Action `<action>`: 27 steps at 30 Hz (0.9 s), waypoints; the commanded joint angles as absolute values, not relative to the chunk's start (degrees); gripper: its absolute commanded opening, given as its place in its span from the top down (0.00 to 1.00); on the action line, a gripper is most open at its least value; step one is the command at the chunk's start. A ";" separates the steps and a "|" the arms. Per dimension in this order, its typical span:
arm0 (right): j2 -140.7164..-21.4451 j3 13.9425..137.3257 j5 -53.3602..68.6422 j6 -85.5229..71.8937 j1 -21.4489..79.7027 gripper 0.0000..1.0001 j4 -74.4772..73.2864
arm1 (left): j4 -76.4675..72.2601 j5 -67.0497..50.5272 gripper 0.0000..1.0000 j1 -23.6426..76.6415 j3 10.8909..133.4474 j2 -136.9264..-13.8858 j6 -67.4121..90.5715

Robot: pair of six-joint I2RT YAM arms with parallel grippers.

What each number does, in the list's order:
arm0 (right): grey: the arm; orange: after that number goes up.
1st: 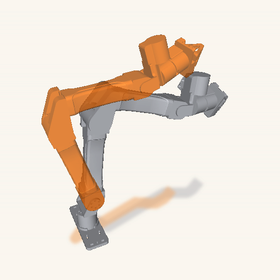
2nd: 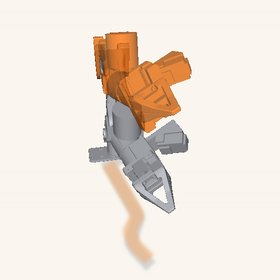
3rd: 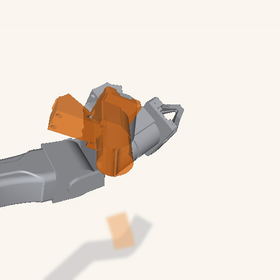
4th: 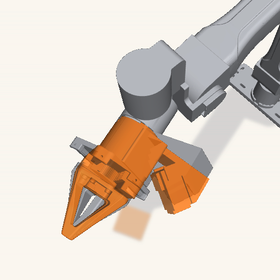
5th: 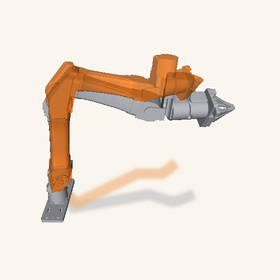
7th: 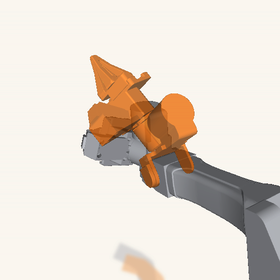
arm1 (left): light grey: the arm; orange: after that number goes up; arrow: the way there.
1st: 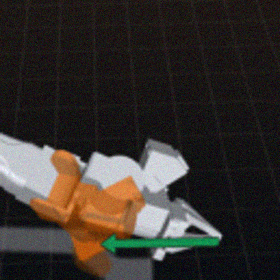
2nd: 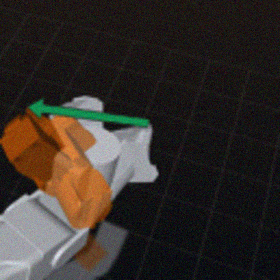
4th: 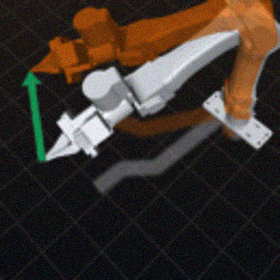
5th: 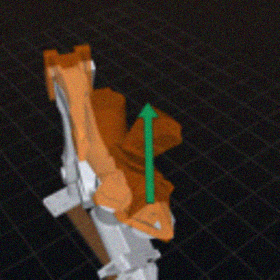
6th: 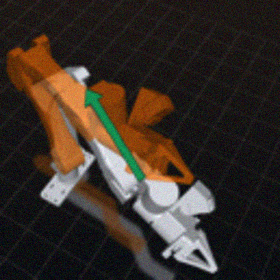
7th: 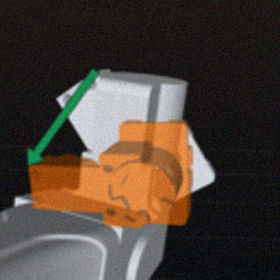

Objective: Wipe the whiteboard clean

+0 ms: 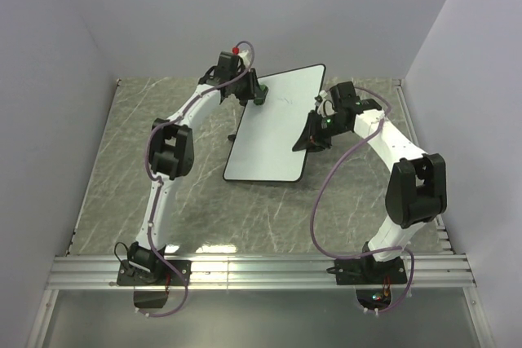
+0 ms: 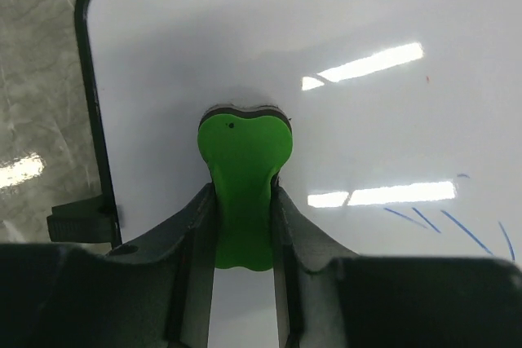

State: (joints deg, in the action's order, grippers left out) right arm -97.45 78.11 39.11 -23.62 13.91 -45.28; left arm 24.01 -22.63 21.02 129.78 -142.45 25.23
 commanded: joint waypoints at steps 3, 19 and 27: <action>-103.88 76.64 32.17 -14.15 20.04 1.00 -53.26 | 33.32 -31.64 1.00 29.79 128.23 -141.78 19.51; -102.75 75.41 31.99 -14.24 20.04 1.00 -53.17 | 33.04 -30.97 1.00 35.95 135.88 -139.74 21.71; -101.25 74.36 31.38 -14.24 19.95 1.00 -53.26 | 32.26 -18.82 1.00 30.59 138.51 -144.22 25.40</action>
